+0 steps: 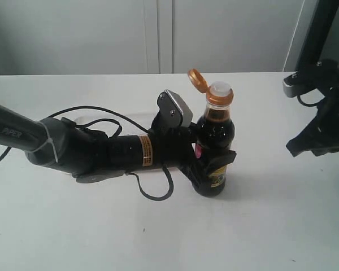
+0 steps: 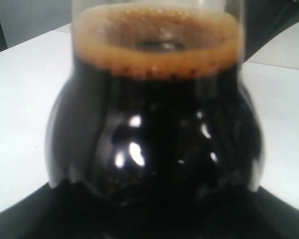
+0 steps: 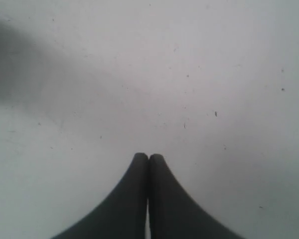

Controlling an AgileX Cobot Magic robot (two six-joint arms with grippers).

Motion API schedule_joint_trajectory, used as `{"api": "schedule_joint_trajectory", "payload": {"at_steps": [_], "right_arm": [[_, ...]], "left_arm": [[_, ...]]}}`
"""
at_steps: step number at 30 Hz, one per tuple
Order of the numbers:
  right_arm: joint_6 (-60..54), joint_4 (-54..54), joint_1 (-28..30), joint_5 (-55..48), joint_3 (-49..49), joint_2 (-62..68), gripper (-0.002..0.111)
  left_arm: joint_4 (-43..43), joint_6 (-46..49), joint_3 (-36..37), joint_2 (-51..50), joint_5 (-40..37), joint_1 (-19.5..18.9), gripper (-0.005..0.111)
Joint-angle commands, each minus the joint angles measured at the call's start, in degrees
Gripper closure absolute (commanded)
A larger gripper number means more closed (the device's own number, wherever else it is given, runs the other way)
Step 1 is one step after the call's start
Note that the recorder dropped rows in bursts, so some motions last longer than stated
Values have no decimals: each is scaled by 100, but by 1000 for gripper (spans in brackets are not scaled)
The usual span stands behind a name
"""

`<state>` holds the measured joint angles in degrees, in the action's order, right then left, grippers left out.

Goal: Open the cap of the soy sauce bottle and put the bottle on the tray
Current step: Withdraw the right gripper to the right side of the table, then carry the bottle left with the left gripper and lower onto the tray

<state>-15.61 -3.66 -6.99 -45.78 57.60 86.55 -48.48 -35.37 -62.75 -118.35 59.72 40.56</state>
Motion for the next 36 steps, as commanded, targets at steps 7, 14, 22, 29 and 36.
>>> {"api": "schedule_joint_trajectory", "payload": {"at_steps": [7, 14, 22, 29, 36], "right_arm": [[66, 524, 16, 900, 59, 97, 108], [66, 649, 16, 1339, 36, 97, 108], [91, 1088, 16, 1409, 36, 97, 108], [91, 1090, 16, 1410, 36, 97, 108], [91, 1090, 16, 1410, 36, 97, 108]], "left_arm": [[7, -109, 83, -39, -280, 9, 107], [7, -249, 83, 347, -307, 9, 107], [7, -378, 83, 779, -734, 9, 107], [7, -482, 83, 1182, -1026, 9, 107], [-76, -597, 83, 1665, -1565, 9, 107]]}}
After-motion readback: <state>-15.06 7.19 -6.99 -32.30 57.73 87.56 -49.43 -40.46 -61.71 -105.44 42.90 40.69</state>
